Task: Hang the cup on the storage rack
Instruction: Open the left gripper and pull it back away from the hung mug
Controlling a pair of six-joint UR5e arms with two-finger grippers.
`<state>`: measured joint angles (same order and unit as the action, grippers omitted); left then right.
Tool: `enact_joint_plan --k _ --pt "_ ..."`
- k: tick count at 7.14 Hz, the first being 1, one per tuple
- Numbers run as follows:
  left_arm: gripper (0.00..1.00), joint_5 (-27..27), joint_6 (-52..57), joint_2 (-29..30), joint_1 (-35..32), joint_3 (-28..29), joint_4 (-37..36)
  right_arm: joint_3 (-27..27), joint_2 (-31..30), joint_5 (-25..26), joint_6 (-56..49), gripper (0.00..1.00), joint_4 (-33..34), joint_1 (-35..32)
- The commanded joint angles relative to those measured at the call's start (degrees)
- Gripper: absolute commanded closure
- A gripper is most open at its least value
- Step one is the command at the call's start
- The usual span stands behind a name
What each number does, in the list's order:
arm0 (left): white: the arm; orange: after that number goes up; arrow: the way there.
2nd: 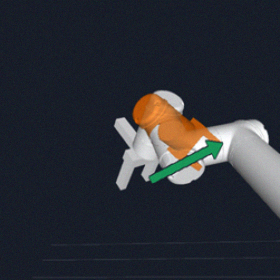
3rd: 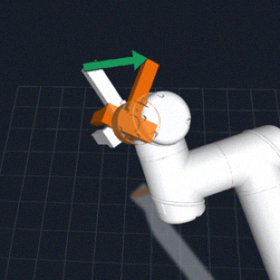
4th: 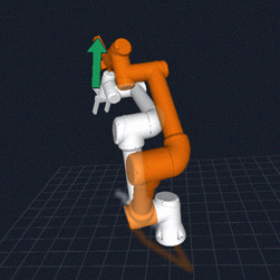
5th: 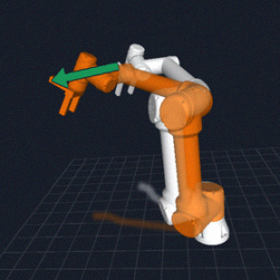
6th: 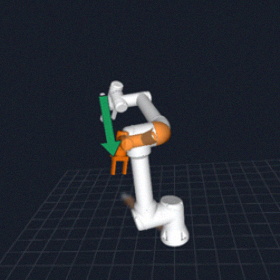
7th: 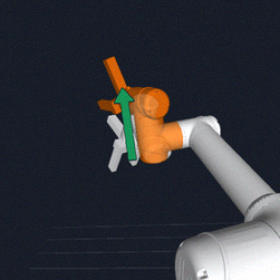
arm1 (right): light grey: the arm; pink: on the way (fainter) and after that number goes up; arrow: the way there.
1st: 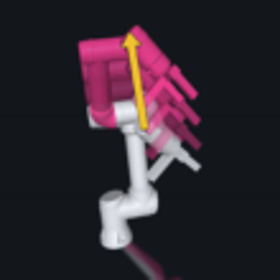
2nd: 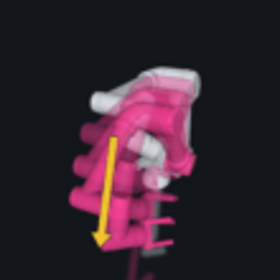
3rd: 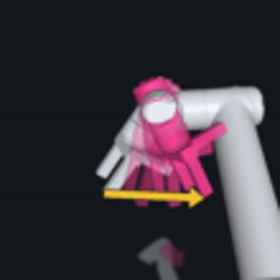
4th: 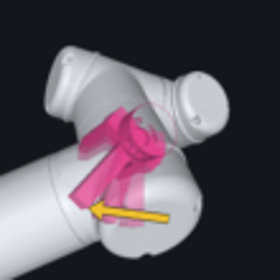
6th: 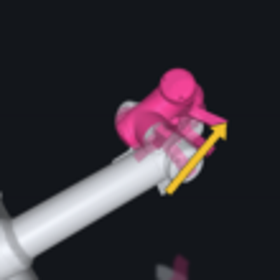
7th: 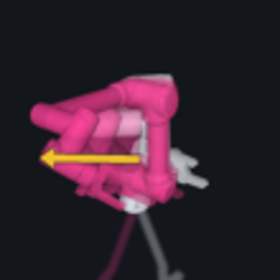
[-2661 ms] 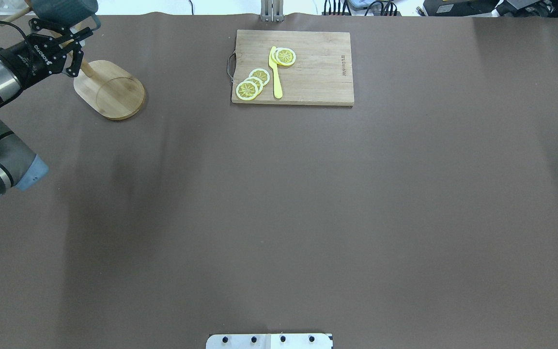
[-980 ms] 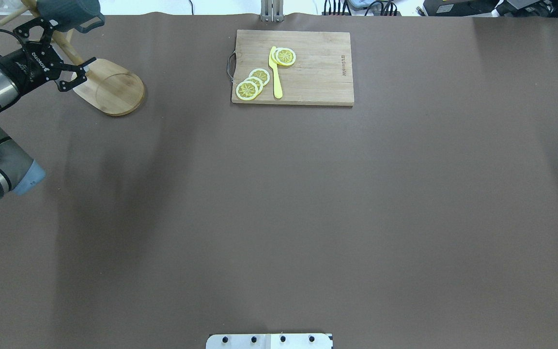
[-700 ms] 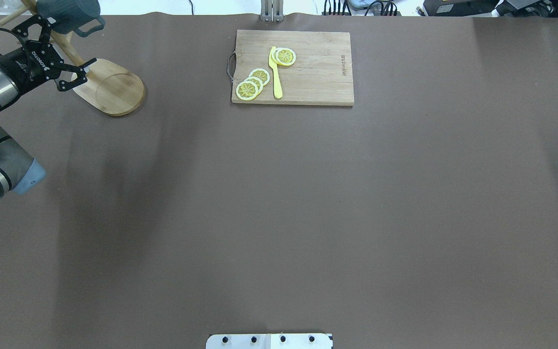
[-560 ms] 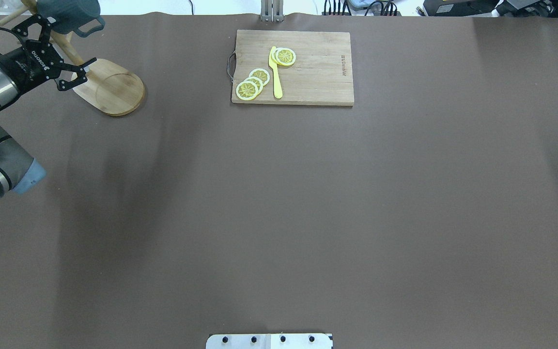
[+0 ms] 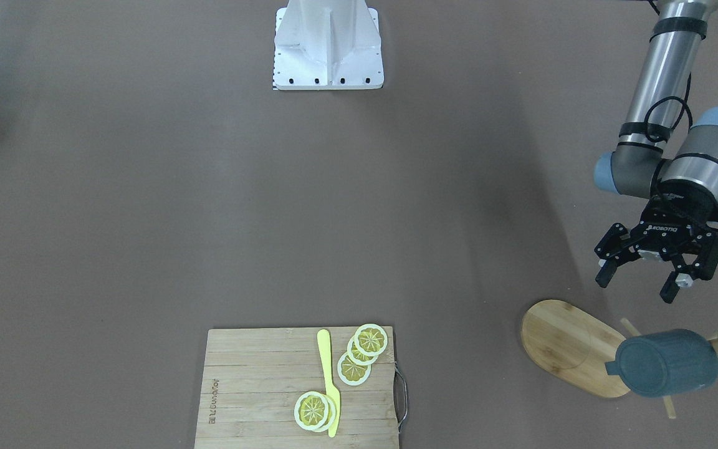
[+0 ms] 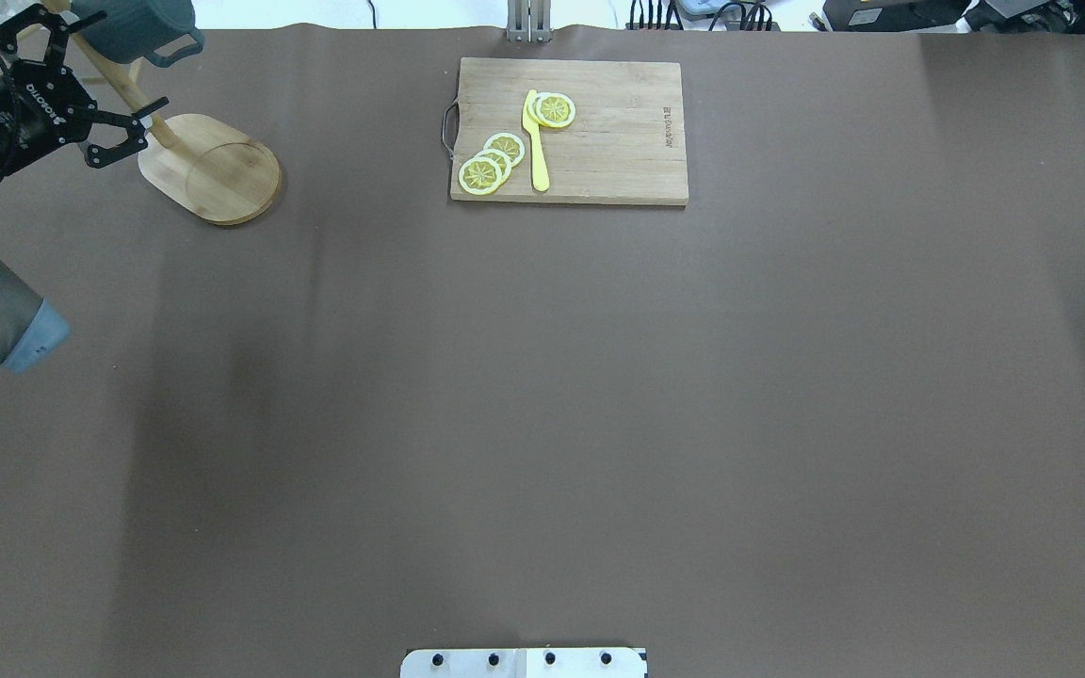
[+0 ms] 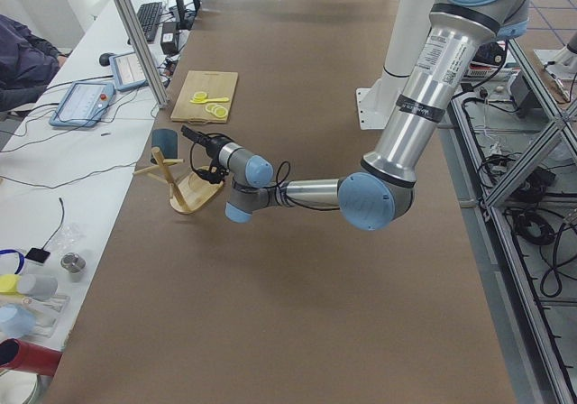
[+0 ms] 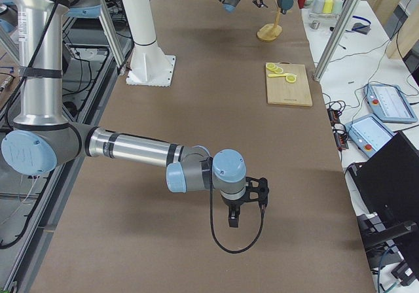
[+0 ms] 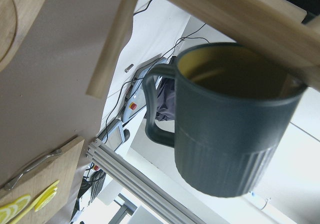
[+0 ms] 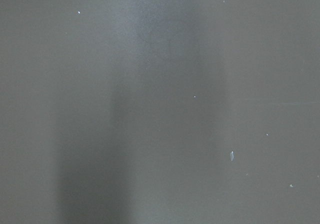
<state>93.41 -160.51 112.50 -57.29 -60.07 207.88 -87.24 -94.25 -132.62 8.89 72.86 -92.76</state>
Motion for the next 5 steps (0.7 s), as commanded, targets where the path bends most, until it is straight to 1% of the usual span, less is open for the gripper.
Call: enact_joint_plan --k 1,2,3,4,5 --pt "0.01 5.09 6.47 -4.89 -1.86 -7.29 0.15 -0.04 0.03 -0.01 -0.02 0.00 0.00 0.03" --pt "0.01 6.60 11.84 -7.45 -1.86 -10.91 0.15 0.05 -0.06 -0.10 -0.02 0.00 0.00 0.03" --pt "0.01 8.79 20.42 -10.08 -1.86 -13.99 0.15 0.05 -0.06 -0.10 -0.02 0.00 0.09 0.03" --pt "0.01 11.42 31.29 -12.20 -2.21 -15.85 -0.19 0.05 -0.06 -0.19 -0.02 0.00 0.00 0.03" --pt "0.01 15.19 43.23 -14.13 -3.69 -16.39 -0.72 0.05 -0.15 -0.27 -0.02 0.00 0.00 -0.05"
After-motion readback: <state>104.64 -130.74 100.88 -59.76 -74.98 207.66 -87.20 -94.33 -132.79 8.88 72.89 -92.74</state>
